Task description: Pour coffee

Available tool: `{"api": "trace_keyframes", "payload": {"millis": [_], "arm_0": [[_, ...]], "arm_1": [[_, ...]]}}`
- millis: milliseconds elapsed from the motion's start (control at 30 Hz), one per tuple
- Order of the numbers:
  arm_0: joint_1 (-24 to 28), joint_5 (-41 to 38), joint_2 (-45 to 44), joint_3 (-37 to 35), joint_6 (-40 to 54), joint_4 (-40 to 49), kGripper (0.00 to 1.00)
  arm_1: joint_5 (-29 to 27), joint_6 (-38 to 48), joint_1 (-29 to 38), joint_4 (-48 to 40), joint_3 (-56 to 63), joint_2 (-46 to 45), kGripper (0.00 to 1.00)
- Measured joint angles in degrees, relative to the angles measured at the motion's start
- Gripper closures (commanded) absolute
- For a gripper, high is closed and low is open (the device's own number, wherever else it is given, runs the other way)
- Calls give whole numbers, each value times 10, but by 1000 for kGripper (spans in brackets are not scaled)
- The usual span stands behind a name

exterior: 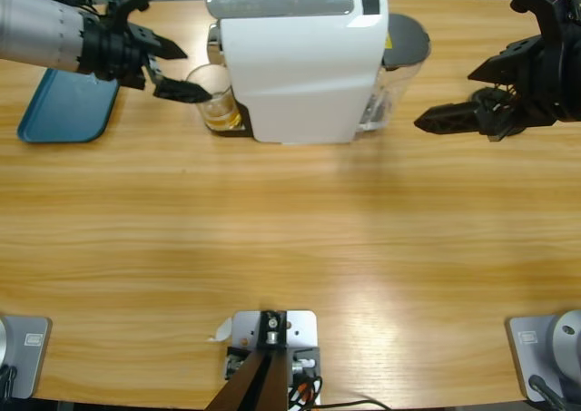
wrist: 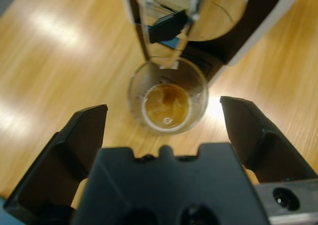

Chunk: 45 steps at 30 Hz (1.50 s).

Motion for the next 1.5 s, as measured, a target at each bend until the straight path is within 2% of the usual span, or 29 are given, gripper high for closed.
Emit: {"api": "trace_keyframes", "payload": {"millis": [433, 533, 667, 733, 767, 1133, 1167, 1233, 1267, 1500], "arm_0": [[-8, -5, 47, -31, 10, 0, 4], [-10, -5, 52, -31, 12, 0, 34], [-10, -5, 54, -31, 12, 0, 149], [-10, -5, 57, -31, 12, 0, 355], [-10, -5, 59, -31, 12, 0, 389], [-12, -5, 69, -36, 12, -4, 402], [-12, -5, 71, -38, 12, -4, 512], [-12, -4, 72, -39, 12, -4, 819], [-12, -4, 72, -39, 12, -4, 893], [-12, -3, 72, -40, 10, -4, 898]], "arm_1": [[0, 0, 0, -8, 14, 17, 0], [0, 0, 0, -13, 14, 20, 0], [0, 0, 0, -17, 14, 22, 0], [0, 0, 0, -17, 14, 22, 0], [0, 0, 0, -17, 14, 22, 0], [0, 0, 0, -20, 14, 29, 0], [0, 0, 0, -21, 14, 31, 0], [0, 0, 0, -24, 15, 33, 0], [0, 0, 0, -26, 15, 33, 0], [0, 0, 0, -27, 15, 35, 18]]}}
